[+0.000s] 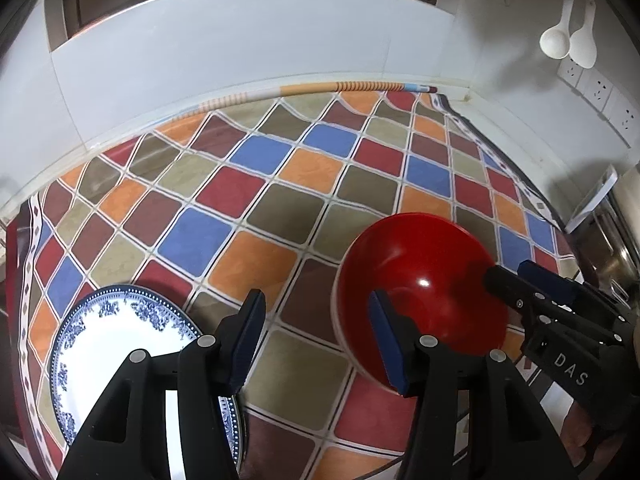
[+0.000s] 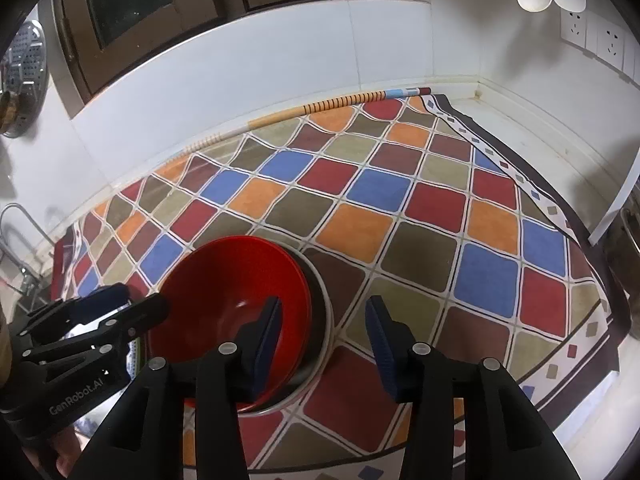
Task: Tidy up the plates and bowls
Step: 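Carry the red bowl with both grippers over the white bowl on the stack, then lower the red bowl into the white bowl and push the stack together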
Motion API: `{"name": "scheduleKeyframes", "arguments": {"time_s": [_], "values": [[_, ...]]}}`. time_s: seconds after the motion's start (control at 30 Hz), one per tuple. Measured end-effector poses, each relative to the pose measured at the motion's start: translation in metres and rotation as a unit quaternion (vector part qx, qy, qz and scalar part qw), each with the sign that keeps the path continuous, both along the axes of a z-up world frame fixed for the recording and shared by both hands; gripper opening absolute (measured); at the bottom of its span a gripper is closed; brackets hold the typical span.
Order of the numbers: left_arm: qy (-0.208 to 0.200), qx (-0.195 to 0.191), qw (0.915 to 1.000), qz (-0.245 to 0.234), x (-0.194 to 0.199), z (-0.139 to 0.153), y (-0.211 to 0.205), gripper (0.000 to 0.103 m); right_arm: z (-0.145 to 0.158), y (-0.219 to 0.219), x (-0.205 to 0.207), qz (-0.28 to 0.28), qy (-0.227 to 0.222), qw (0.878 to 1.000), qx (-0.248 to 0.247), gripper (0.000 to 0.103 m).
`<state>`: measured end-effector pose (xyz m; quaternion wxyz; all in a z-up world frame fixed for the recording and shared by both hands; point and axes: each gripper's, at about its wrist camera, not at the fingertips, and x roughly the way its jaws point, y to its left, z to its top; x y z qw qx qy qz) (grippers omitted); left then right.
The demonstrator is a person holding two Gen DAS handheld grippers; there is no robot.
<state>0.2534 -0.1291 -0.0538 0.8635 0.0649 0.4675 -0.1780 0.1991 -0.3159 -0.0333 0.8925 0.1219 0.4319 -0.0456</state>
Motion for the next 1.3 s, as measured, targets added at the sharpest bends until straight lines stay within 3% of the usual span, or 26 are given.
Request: {"name": "scheduleKeyframes", "arguments": {"time_s": [0.67, 0.87, 1.0, 1.1, 1.3], "values": [[0.077, -0.015, 0.9969, 0.006, 0.020, -0.037, -0.010, 0.051, -0.043, -0.002, 0.025, -0.010, 0.066, 0.997, 0.048, 0.047], [0.105, -0.015, 0.9944, -0.001, 0.030, -0.046, -0.014, 0.040, -0.050, -0.001, 0.034, -0.004, 0.098, 0.993, 0.070, 0.046], [0.132, -0.033, 0.9907, -0.007, 0.032, -0.053, -0.016, 0.037, -0.055, 0.002, 0.038, 0.002, 0.118, 0.990, 0.073, 0.046], [0.142, -0.043, 0.9888, -0.016, 0.033, -0.054, -0.021, 0.028, -0.056, 0.005, 0.039, 0.006, 0.124, 0.989, 0.078, 0.042], [0.143, -0.035, 0.9890, -0.006, 0.034, -0.053, -0.022, 0.028, -0.054, 0.007, 0.041, 0.001, 0.129, 0.988, 0.081, 0.038]]}}
